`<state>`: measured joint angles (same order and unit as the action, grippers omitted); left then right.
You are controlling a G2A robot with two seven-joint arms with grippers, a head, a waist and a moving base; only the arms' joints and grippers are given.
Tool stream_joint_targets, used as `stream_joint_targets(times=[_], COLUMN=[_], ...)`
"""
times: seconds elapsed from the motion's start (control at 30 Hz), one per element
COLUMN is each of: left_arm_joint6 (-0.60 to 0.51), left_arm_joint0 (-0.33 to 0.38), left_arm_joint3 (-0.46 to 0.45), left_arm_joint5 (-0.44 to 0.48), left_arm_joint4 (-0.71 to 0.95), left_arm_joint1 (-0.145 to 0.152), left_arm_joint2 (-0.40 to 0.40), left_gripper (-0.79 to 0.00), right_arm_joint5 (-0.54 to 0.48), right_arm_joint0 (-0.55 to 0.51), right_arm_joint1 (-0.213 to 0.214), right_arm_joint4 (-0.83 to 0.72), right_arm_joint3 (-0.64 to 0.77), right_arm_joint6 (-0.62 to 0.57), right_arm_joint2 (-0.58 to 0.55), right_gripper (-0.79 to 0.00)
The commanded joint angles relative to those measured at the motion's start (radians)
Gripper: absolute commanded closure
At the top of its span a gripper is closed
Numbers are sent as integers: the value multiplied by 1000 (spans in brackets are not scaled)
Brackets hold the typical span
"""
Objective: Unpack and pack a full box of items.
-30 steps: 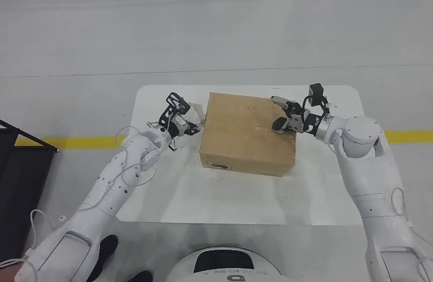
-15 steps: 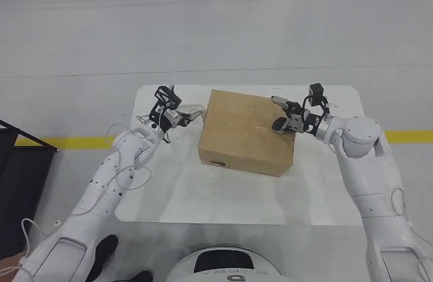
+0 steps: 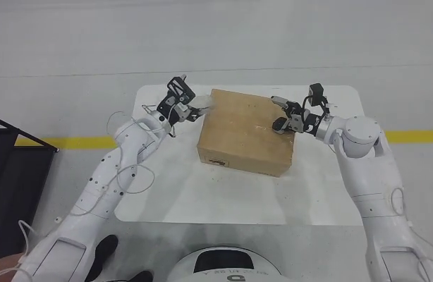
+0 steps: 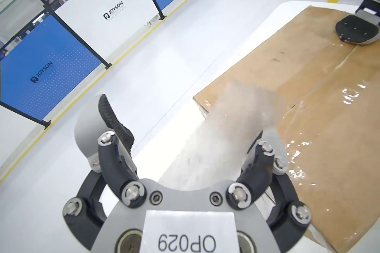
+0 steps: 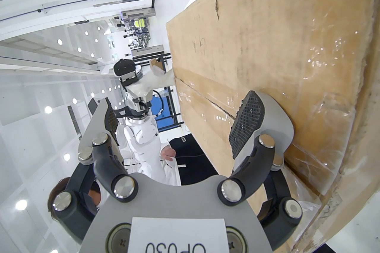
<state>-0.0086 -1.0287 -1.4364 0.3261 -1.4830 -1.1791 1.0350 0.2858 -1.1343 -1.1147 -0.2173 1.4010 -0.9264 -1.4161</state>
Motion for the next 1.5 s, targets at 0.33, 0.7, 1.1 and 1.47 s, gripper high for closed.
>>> stream_joint_targets(times=[0.33,0.7,1.1,1.47], left_arm_joint6=[-203,-329,-304,-203], left_arm_joint0=[83,-36,-121,-467], left_arm_joint3=[-256,-510,-478,-373], left_arm_joint5=[-22,-52,-106,-80], left_arm_joint4=[183,494,440,324], left_arm_joint1=[-44,-60,-45,6], left_arm_joint2=[-78,-93,-17,189], left_gripper=[-785,-785,-785,-785], right_arm_joint5=[0,0,0,0], right_arm_joint0=[0,0,0,0], right_arm_joint1=[0,0,0,0], right_arm_joint4=[0,0,0,0], right_arm_joint3=[0,0,0,0], right_arm_joint6=[0,0,0,0], right_arm_joint2=[0,0,0,0], right_gripper=[-785,-785,-785,-785])
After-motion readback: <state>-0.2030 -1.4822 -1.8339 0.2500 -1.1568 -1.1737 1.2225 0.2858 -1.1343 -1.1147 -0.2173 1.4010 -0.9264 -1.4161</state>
